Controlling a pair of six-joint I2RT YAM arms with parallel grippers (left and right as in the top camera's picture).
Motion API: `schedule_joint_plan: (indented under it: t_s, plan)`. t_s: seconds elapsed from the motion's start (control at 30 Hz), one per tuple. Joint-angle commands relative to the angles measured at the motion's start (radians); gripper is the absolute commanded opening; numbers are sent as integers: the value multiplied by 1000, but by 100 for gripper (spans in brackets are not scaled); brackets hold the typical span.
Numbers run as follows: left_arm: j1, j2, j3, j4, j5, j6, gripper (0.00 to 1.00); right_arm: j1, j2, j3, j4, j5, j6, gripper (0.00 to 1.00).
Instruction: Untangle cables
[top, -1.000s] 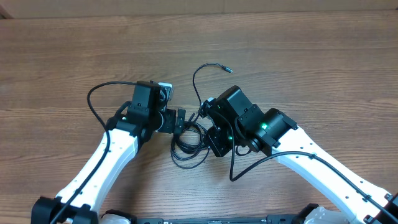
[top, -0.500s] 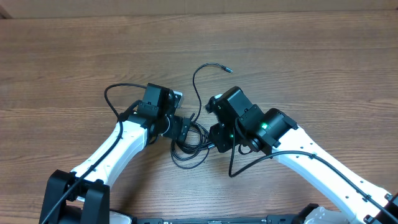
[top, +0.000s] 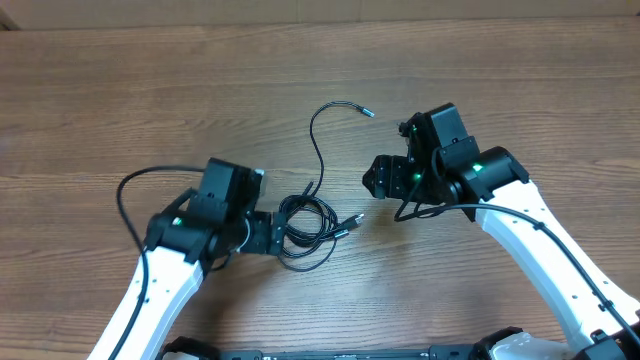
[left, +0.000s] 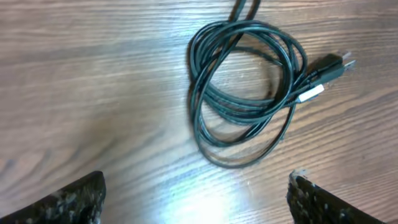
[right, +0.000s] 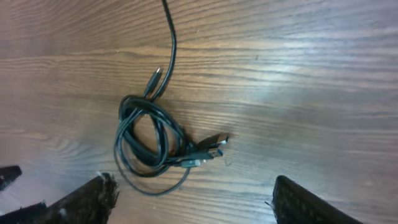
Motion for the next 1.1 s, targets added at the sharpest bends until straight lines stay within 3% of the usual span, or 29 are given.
schedule_joint_plan:
  t_s: [0.0, 0.17, 0.33, 0.53, 1.07]
  plan:
    - [-2, -102, 16, -68, -80, -106, 92, -8, -21, 22, -1, -49, 11, 79]
    - [-2, -225, 4, -126, -95, -135, 89, -8, -21, 22, -2, -49, 9, 79]
    - [-2, -415, -66, -148, -151, -250, 90, -6, -21, 22, -2, -45, 0, 79]
    - [-2, -577, -138, -116, -238, -289, 96, -5, -21, 22, -17, -23, -80, 80]
    - [-2, -516, -141, 29, -186, -241, 100, 31, -21, 22, -31, 18, -148, 81]
